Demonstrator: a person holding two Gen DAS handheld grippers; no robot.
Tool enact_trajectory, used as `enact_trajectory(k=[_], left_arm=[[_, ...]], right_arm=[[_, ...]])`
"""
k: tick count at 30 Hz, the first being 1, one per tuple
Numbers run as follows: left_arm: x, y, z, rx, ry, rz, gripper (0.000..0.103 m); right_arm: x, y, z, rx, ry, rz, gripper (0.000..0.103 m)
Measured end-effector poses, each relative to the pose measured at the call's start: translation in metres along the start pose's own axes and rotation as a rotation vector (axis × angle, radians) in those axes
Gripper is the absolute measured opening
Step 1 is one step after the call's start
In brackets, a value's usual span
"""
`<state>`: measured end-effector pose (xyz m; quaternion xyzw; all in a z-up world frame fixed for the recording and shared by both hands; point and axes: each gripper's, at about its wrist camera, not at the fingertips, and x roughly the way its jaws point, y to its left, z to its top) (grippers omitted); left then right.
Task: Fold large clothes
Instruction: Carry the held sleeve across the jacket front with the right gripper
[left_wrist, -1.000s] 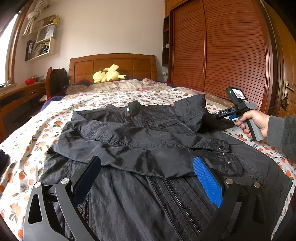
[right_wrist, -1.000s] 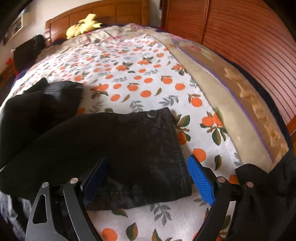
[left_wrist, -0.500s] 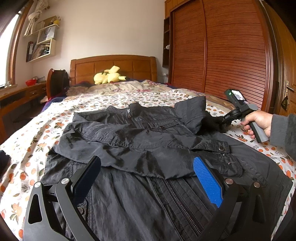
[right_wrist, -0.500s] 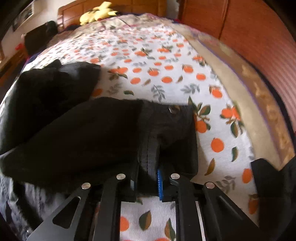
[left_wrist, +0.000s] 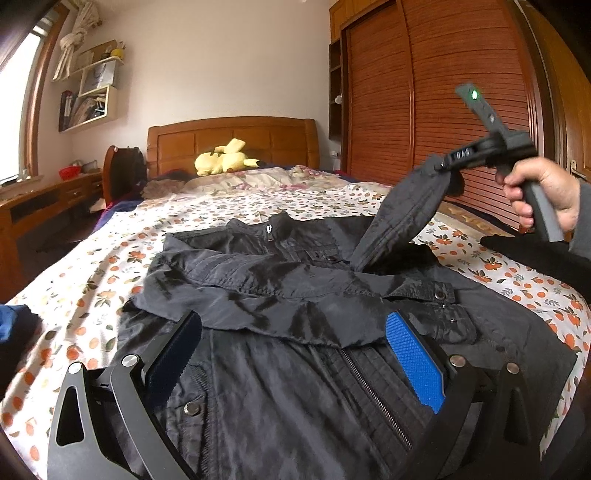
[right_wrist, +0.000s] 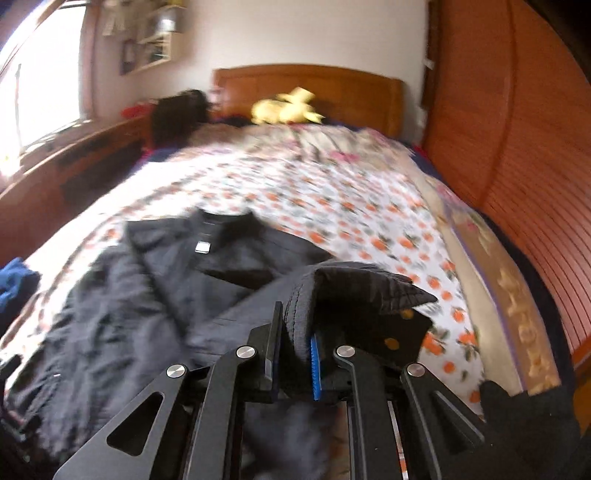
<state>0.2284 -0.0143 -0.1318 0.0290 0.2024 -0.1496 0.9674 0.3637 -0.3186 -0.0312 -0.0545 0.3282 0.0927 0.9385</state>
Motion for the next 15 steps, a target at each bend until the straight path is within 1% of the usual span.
enact_trajectory(k=[4, 6, 9, 14, 15], left_arm=[[-0.01, 0.006, 0.001, -0.003, 0.0, 0.005, 0.101], [-0.015, 0.01, 0.002, -0.008, -0.001, 0.005, 0.101], [-0.019, 0.015, 0.004, -0.018, -0.001, 0.004, 0.101], [-0.02, 0.02, 0.006, -0.04, 0.007, -0.005, 0.101], [-0.021, 0.021, 0.007, -0.043, 0.007, -0.01, 0.101]], right_arm=[[-0.014, 0.04, -0.002, -0.037, -0.012, 0.083, 0.01], [-0.02, 0.06, -0.007, -0.048, -0.009, 0.131, 0.01], [-0.027, 0.086, -0.018, -0.07, 0.008, 0.179, 0.01], [-0.039, 0.11, -0.035, -0.089, 0.029, 0.215, 0.013], [-0.043, 0.111, -0.038, -0.085, 0.026, 0.221, 0.017]])
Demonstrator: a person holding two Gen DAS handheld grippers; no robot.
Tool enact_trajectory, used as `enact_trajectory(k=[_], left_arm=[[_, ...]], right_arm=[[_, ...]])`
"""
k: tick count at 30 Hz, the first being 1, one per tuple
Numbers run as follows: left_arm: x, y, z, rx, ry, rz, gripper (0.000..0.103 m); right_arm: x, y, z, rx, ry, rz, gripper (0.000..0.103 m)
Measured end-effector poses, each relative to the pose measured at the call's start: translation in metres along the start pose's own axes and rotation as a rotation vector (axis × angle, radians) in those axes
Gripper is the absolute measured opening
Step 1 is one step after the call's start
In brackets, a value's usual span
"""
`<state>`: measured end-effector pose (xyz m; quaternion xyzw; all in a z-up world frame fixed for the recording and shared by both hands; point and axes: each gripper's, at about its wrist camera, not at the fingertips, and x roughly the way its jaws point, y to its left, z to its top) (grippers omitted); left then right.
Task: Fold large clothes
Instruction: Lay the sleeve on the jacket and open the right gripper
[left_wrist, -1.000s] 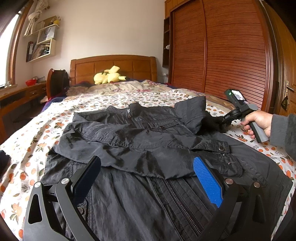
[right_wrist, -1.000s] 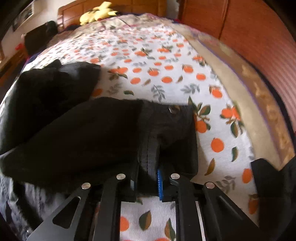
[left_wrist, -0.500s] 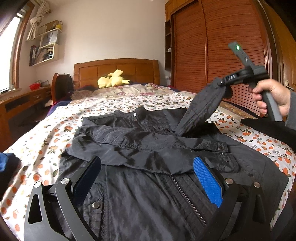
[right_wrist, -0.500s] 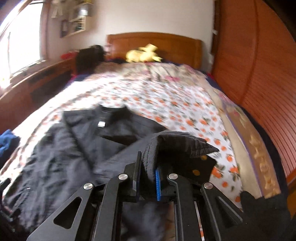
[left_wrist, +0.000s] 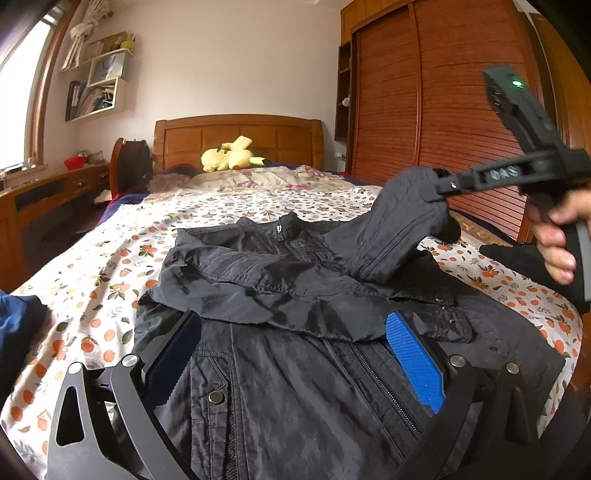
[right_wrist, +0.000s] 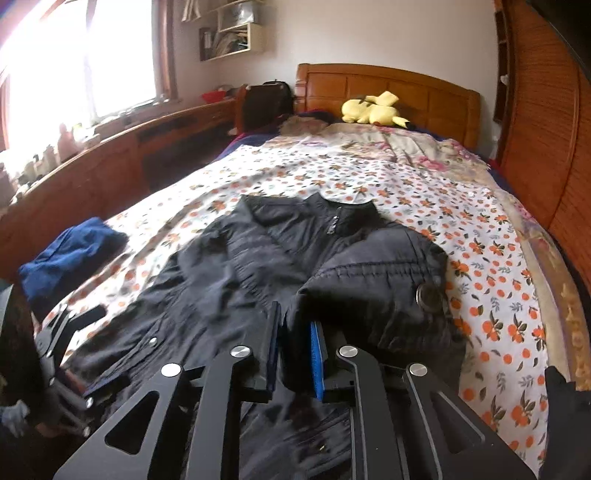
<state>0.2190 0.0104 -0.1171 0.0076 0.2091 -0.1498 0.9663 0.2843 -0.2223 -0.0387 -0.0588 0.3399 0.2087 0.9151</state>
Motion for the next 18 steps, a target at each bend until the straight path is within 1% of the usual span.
enact_trajectory(k=[3, 4, 5, 7, 11, 15, 18], left_arm=[[0.001, -0.001, 0.002, 0.002, -0.002, -0.004, 0.101], [0.001, 0.0, 0.002, 0.004, -0.002, -0.004, 0.101], [0.001, -0.001, 0.002, 0.007, -0.001, -0.003, 0.101], [0.002, -0.003, 0.001, 0.014, 0.003, 0.001, 0.101], [0.001, -0.01, -0.001, 0.019, 0.012, 0.007, 0.101], [0.003, -0.022, -0.005, 0.037, 0.032, 0.005, 0.101], [0.009, -0.037, -0.009, 0.06, 0.061, -0.008, 0.101]], right_arm=[[-0.016, 0.004, -0.008, 0.006, -0.018, 0.021, 0.024], [-0.021, 0.005, -0.01, -0.002, -0.026, 0.021, 0.034], [-0.028, 0.007, -0.013, -0.016, -0.038, 0.013, 0.038], [-0.036, 0.004, -0.018, -0.015, -0.046, 0.015, 0.038], [-0.04, -0.008, -0.033, 0.004, -0.047, 0.007, 0.038], [-0.033, -0.027, -0.056, 0.034, -0.031, -0.027, 0.038], [-0.028, -0.046, -0.078, 0.062, -0.02, -0.066, 0.038]])
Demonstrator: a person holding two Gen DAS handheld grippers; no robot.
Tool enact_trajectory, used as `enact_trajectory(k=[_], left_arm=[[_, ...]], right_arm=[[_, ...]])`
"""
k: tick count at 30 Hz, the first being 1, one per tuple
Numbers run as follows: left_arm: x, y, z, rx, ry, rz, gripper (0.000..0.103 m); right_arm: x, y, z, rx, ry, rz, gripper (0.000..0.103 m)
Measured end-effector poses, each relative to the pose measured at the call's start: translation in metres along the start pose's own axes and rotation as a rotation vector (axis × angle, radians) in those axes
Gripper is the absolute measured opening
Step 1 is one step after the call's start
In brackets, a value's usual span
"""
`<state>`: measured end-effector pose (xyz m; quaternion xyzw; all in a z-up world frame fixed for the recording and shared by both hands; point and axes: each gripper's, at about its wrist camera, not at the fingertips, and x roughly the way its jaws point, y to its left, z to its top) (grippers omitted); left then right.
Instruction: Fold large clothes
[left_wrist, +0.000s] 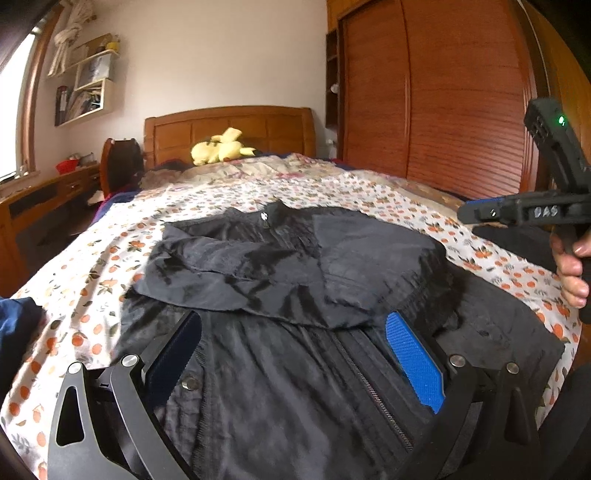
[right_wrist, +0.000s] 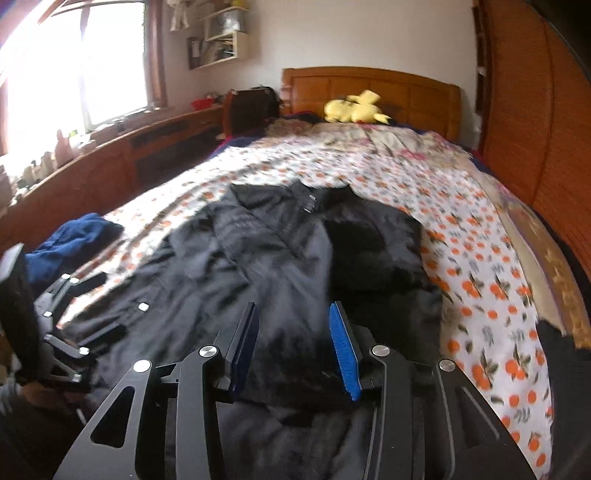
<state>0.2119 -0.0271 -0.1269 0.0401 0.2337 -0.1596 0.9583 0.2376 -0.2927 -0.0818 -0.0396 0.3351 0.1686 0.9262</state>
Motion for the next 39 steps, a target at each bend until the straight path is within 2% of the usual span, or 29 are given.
enact_trajectory(k=[7, 9, 11, 16, 23, 32, 33, 34, 36, 37, 38, 39], left_arm=[[0.021, -0.042, 0.004, 0.088, 0.045, -0.022, 0.101], [0.029, -0.051, 0.011, 0.085, 0.061, -0.044, 0.101], [0.039, -0.058, 0.018, 0.08, 0.076, -0.06, 0.101], [0.064, -0.082, 0.042, 0.082, 0.1, -0.089, 0.101], [0.106, -0.116, 0.07, 0.073, 0.146, -0.108, 0.101], [0.147, -0.149, 0.07, 0.08, 0.224, -0.119, 0.1], [0.15, -0.152, 0.069, 0.091, 0.23, -0.11, 0.098], [0.152, -0.154, 0.067, 0.103, 0.237, -0.097, 0.091], [0.157, -0.156, 0.064, 0.13, 0.251, -0.058, 0.073], [0.159, -0.155, 0.063, 0.143, 0.261, -0.04, 0.06], [0.16, -0.153, 0.061, 0.149, 0.272, -0.037, 0.049], [0.16, -0.149, 0.061, 0.147, 0.279, -0.039, 0.041]], right_arm=[[0.005, -0.033, -0.039, 0.059, 0.006, -0.071, 0.038], [0.004, -0.039, -0.049, 0.069, -0.002, -0.087, 0.041], [0.001, -0.043, -0.056, 0.074, -0.011, -0.095, 0.055], [-0.01, -0.052, -0.066, 0.069, -0.04, -0.102, 0.062], [-0.016, -0.067, -0.075, 0.075, -0.045, -0.096, 0.062], [-0.023, -0.085, -0.079, 0.103, -0.067, -0.07, 0.062], [-0.023, -0.086, -0.079, 0.105, -0.066, -0.07, 0.062], [-0.023, -0.087, -0.08, 0.107, -0.066, -0.072, 0.062], [-0.022, -0.09, -0.081, 0.113, -0.063, -0.077, 0.062], [-0.022, -0.091, -0.081, 0.116, -0.063, -0.077, 0.062], [-0.021, -0.091, -0.081, 0.119, -0.062, -0.078, 0.062], [-0.02, -0.092, -0.081, 0.121, -0.061, -0.078, 0.062]])
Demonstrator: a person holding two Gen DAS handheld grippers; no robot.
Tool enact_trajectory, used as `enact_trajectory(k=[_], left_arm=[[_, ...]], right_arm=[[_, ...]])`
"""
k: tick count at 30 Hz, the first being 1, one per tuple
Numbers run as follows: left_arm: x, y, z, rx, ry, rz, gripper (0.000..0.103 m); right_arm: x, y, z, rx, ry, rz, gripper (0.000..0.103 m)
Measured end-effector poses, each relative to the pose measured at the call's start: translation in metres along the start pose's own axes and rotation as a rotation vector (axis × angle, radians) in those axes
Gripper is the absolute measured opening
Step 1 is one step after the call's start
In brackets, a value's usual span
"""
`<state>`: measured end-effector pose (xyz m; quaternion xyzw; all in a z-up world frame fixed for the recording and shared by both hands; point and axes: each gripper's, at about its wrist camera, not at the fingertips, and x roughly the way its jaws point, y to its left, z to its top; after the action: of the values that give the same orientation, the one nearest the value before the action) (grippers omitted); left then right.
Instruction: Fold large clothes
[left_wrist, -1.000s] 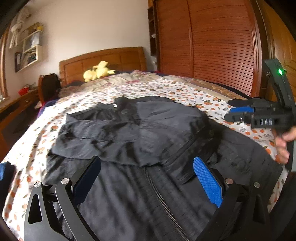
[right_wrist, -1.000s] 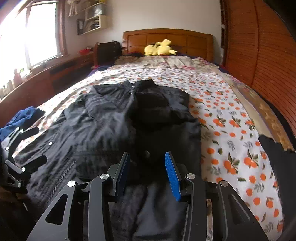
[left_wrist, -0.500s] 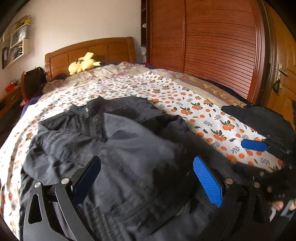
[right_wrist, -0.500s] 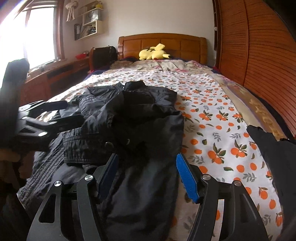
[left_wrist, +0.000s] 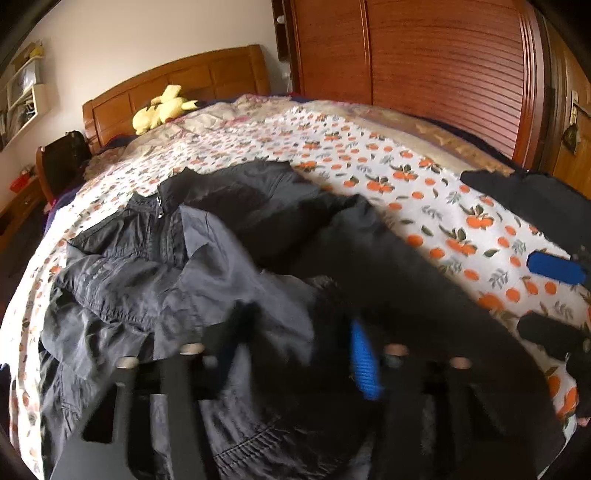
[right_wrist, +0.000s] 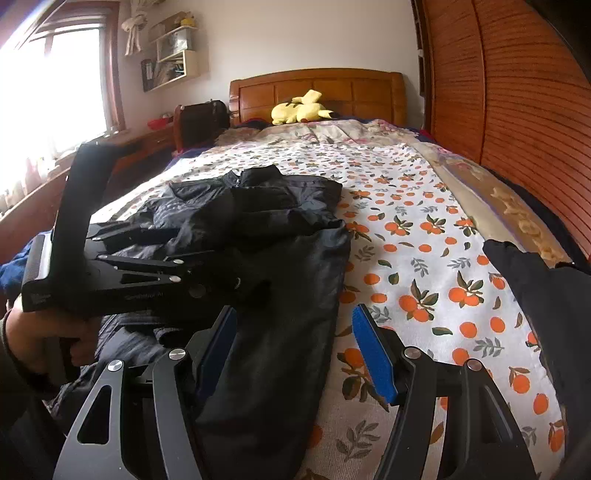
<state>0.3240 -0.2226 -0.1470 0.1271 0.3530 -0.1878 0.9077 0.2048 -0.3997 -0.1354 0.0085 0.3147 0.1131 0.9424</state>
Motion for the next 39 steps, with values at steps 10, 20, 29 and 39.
enact_trajectory(k=[10, 20, 29, 39], left_arm=[[-0.047, 0.073, 0.0, -0.061, -0.067, 0.041, 0.016], [-0.065, 0.147, -0.013, -0.155, -0.06, 0.06, 0.025], [-0.092, 0.177, -0.04, -0.177, -0.11, 0.113, 0.048], [-0.117, 0.2, -0.084, -0.23, -0.116, 0.124, 0.056]], right_arm=[[0.008, 0.024, 0.008, -0.043, -0.004, 0.024, 0.062], [0.025, 0.056, 0.02, -0.08, -0.006, 0.045, 0.062], [0.037, 0.072, 0.02, -0.106, 0.016, 0.048, 0.062], [0.042, 0.08, 0.02, -0.117, 0.022, 0.051, 0.062]])
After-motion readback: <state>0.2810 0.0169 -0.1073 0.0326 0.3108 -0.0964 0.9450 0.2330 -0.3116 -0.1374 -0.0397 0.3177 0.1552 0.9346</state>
